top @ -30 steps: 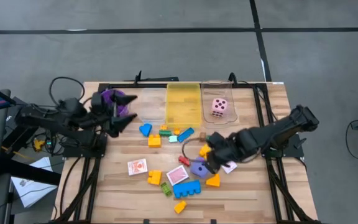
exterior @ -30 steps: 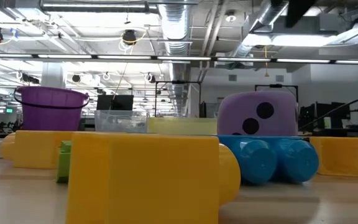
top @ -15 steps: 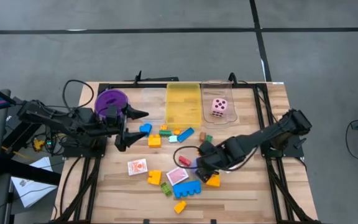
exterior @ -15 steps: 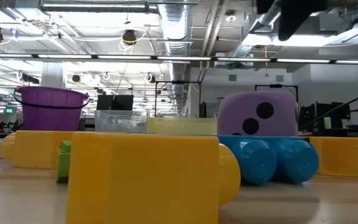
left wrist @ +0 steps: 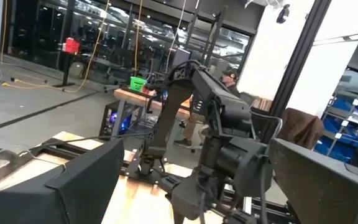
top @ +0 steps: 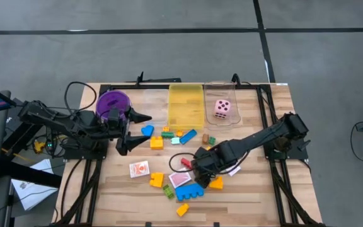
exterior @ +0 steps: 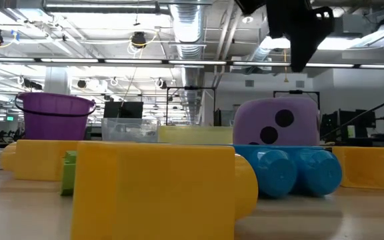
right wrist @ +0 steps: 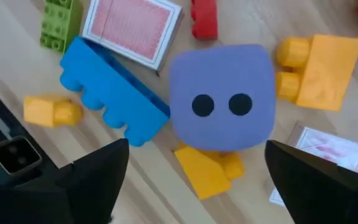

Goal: Pick & Place Toys
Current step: Put the violet dice into the transparent bin

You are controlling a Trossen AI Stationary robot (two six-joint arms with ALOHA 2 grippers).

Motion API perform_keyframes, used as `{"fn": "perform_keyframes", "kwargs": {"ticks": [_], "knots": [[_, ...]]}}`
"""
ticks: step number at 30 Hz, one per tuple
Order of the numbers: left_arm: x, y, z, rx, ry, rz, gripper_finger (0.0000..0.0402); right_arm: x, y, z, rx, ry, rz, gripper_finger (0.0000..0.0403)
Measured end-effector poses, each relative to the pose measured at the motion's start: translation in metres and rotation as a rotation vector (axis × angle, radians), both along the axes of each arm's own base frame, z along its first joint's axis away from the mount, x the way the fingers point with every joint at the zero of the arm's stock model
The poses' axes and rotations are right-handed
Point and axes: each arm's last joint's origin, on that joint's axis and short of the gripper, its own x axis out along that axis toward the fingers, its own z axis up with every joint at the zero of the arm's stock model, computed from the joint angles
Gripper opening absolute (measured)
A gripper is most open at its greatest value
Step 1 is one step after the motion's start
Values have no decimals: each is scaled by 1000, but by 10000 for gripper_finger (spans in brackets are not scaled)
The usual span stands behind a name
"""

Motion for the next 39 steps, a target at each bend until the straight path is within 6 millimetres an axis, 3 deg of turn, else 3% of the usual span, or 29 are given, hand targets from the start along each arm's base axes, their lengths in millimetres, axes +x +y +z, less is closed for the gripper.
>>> {"fn": "perform_keyframes", "kwargs": {"ticks": [11, 17, 24, 39], "knots": [[0, 0, 0, 0, 0, 1, 398, 8, 6, 4, 31, -104, 51, 369], [0, 0, 0, 0, 0, 1, 398, 3, -3, 1, 36, -13, -98, 396], [0, 0, 0, 0, 0, 1, 398, -7, -11, -4, 12, 139, -198, 398], [0, 0, 0, 0, 0, 2, 398, 0, 1, -3, 28, 24, -172, 399]]}}
